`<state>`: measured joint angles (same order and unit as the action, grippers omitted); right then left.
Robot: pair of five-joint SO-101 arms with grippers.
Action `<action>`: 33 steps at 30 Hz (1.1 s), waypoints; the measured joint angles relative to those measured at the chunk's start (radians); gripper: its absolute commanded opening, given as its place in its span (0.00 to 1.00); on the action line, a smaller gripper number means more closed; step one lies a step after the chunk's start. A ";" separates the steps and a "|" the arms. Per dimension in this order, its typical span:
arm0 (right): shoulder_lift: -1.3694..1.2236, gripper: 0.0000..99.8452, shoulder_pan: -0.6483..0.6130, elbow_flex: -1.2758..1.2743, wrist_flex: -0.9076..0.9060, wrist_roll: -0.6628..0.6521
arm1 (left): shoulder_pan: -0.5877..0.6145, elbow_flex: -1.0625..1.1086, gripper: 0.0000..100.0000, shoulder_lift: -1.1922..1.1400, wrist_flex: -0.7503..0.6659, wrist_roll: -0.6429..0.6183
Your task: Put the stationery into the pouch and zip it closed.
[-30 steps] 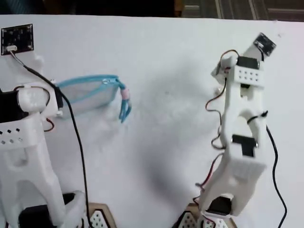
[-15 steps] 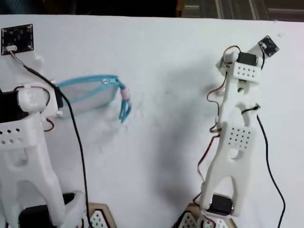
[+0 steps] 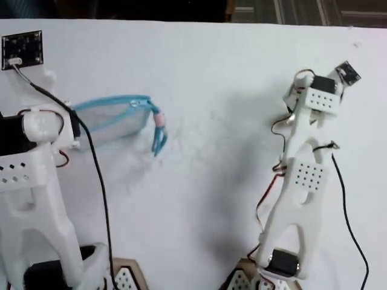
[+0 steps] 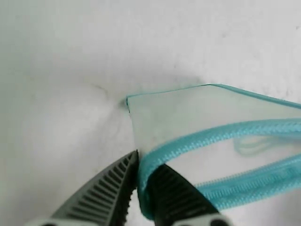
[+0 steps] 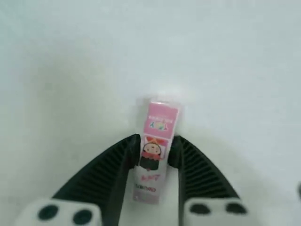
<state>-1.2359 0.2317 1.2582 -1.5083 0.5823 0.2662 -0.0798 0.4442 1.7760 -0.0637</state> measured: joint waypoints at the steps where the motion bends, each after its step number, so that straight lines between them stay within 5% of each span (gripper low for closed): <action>1: 0.000 0.02 0.002 0.005 -0.011 -0.021 | 0.000 0.000 0.02 0.000 0.000 0.000; 13: 0.186 0.02 -0.058 0.089 -0.239 -0.141 | 0.000 0.000 0.02 0.000 0.000 0.000; 25: 0.901 0.02 -0.121 -0.821 -0.239 -0.147 | 0.000 0.000 0.02 0.000 0.000 0.000; 33: 1.309 0.02 -0.218 -1.293 -0.196 -0.311 | 0.000 0.000 0.02 0.000 0.000 0.000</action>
<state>0.0729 0.0138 -0.0353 -1.7047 0.2708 0.2662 -0.0798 0.4442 1.7760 -0.0637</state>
